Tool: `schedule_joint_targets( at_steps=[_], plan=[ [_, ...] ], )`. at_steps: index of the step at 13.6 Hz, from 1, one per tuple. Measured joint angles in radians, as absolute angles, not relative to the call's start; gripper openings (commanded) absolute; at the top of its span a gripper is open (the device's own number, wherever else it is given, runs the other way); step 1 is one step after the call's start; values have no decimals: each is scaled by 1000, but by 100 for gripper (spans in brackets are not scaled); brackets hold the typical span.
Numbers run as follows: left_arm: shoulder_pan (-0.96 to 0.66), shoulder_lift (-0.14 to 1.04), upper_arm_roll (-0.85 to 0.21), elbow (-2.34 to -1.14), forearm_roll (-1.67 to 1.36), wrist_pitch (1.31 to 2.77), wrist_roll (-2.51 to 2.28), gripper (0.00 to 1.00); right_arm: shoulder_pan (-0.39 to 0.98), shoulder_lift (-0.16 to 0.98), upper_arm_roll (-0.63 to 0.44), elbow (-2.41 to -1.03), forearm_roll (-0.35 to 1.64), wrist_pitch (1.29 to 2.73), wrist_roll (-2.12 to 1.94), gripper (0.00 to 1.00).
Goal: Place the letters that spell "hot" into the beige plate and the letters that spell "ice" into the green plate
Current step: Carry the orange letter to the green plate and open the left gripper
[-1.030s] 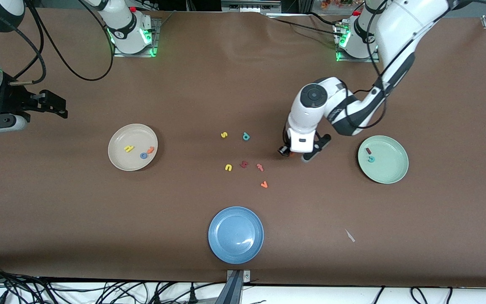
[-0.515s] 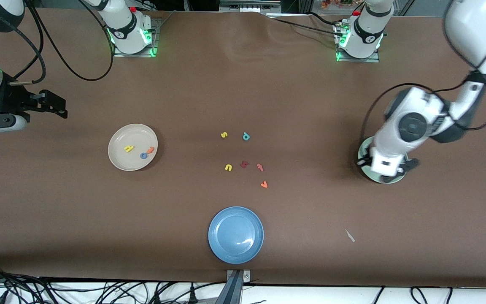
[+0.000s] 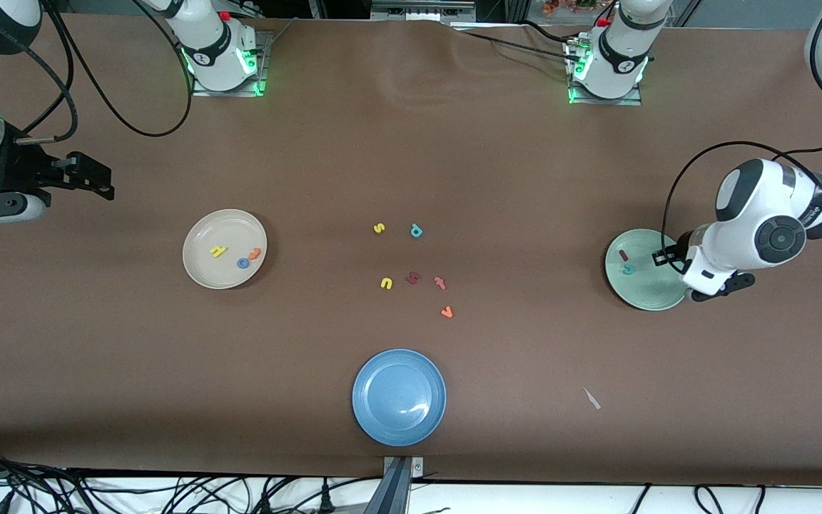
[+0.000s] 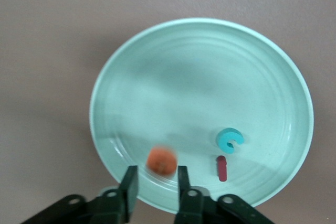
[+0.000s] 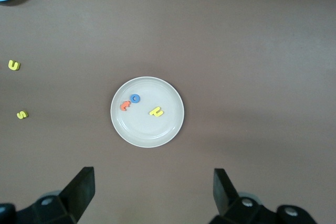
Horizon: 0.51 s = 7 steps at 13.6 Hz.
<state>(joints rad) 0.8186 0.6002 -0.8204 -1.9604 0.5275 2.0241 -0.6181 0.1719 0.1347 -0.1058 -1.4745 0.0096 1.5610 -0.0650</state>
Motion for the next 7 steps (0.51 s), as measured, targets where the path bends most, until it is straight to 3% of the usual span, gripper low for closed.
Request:
schedule_joint_targets(
  at_steps=[3,7],
  plan=[
    [812,600,-860,-1903,527,1998,-618,100,172,135,-106,-1474,10,1558,-65,100],
    [759,588,-964,-1644,498,1793,-618,100,172,135,-106,-1475,10,1557,-65,100]
  ],
)
